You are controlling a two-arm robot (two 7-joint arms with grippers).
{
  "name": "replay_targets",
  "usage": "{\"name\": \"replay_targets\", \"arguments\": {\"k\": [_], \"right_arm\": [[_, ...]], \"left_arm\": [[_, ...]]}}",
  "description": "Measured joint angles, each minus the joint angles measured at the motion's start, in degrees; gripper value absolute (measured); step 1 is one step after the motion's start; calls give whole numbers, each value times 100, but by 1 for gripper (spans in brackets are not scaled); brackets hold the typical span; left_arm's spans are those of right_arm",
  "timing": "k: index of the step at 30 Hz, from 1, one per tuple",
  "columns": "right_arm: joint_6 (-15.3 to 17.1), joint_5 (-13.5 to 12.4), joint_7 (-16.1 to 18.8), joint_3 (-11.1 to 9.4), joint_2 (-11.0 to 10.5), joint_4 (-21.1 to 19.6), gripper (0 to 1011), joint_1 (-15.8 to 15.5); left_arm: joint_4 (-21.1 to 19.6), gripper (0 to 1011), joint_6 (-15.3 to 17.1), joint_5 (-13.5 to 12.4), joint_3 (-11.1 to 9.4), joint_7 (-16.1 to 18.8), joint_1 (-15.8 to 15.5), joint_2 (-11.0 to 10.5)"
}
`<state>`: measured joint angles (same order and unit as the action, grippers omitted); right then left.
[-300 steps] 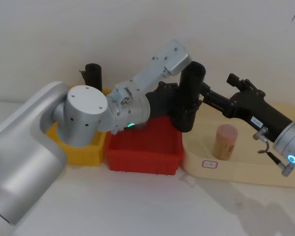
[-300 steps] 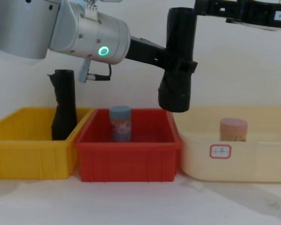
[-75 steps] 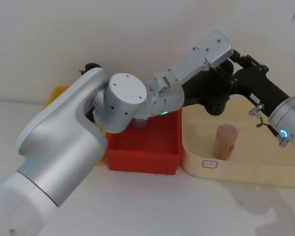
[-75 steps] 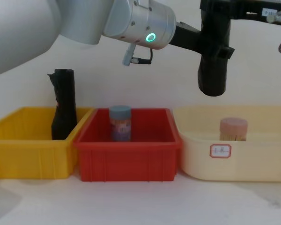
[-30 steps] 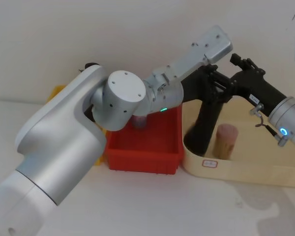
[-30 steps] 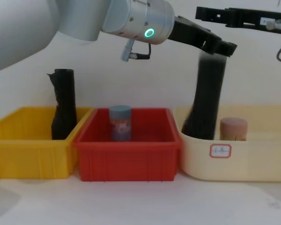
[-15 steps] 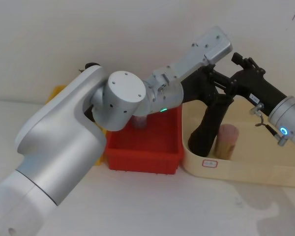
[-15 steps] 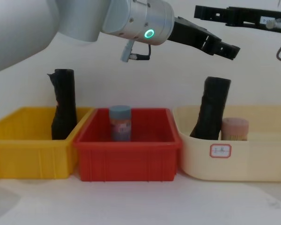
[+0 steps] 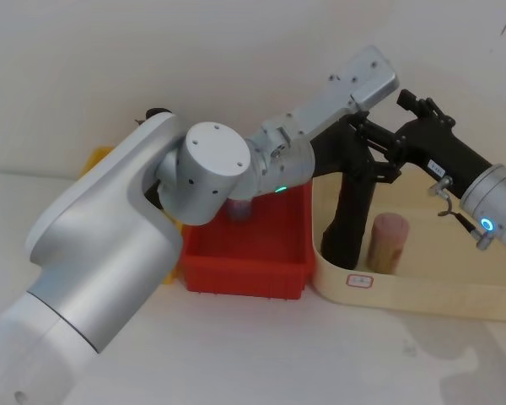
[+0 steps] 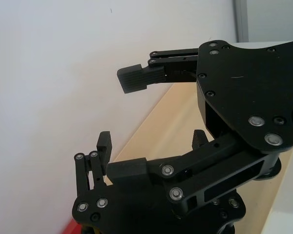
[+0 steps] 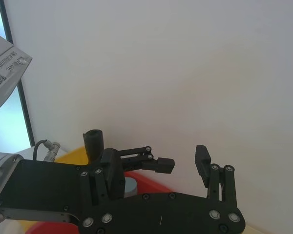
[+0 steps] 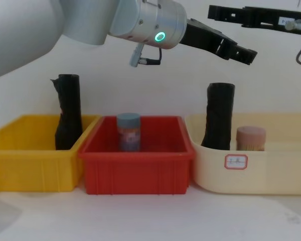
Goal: Pick up the garbage bag with the one hand and transfer it to the other hand.
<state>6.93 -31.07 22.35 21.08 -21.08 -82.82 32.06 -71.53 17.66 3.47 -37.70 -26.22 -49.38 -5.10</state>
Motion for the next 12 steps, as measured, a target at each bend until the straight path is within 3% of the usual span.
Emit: {"name": "replay_targets", "arguments": {"k": [12], "right_arm": [[0, 0, -1, 0, 0, 0, 1000, 0]], "left_arm": [[0, 1001, 0, 1, 0, -1, 0, -1]]}}
